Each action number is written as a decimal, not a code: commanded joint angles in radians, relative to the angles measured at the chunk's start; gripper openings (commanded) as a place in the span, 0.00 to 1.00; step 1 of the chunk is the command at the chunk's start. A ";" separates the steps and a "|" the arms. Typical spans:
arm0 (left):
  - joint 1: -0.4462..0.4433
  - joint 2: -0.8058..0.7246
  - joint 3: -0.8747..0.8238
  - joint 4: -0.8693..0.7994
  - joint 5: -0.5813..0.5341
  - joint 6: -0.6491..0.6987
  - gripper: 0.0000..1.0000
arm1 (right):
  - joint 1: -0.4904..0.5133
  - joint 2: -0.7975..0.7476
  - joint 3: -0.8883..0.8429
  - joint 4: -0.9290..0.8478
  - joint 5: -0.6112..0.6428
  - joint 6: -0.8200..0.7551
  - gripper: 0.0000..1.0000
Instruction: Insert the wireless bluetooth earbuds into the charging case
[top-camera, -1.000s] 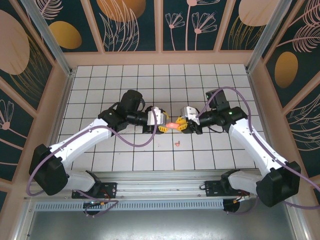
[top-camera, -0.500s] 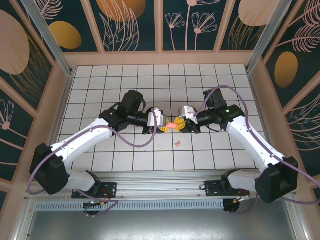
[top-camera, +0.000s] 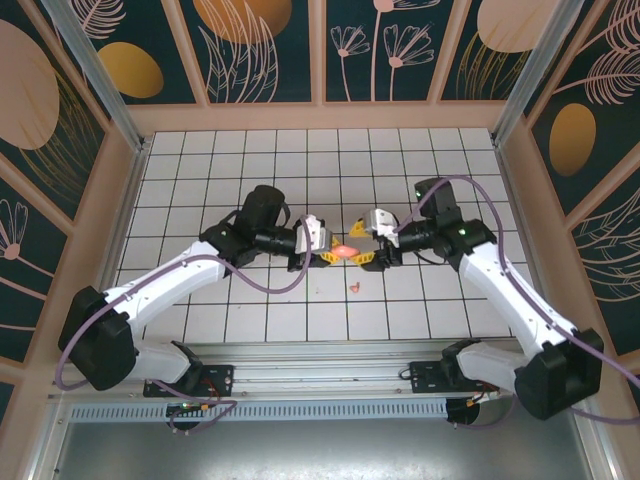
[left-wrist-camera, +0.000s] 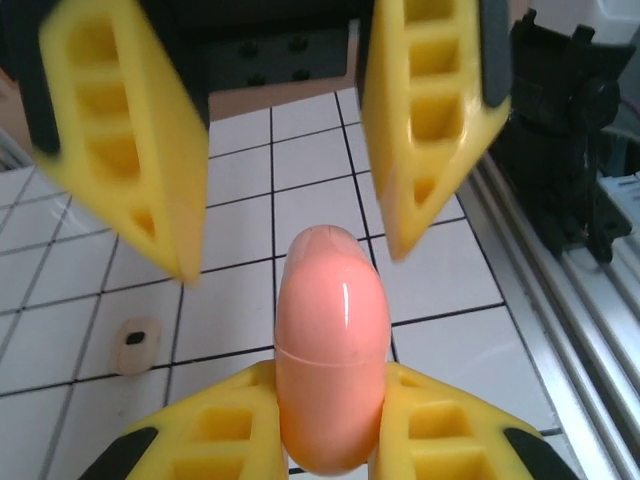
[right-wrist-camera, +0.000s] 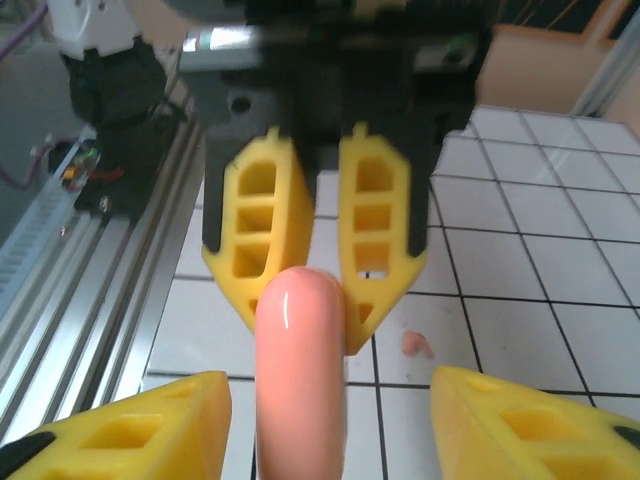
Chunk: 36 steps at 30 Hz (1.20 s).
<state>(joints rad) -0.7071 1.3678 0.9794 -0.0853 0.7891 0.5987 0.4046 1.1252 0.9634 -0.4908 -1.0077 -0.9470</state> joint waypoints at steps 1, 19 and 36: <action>-0.005 -0.020 -0.091 0.236 0.072 -0.201 0.07 | -0.044 -0.094 -0.085 0.162 -0.101 0.135 0.58; -0.005 0.008 -0.223 0.621 0.127 -0.492 0.07 | -0.058 -0.073 -0.125 0.221 -0.195 0.217 0.62; -0.009 -0.001 -0.212 0.607 0.138 -0.482 0.07 | -0.056 -0.030 -0.116 0.310 -0.123 0.256 0.61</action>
<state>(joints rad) -0.7090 1.3689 0.7341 0.4973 0.8917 0.1184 0.3424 1.0988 0.8253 -0.2398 -1.1545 -0.7177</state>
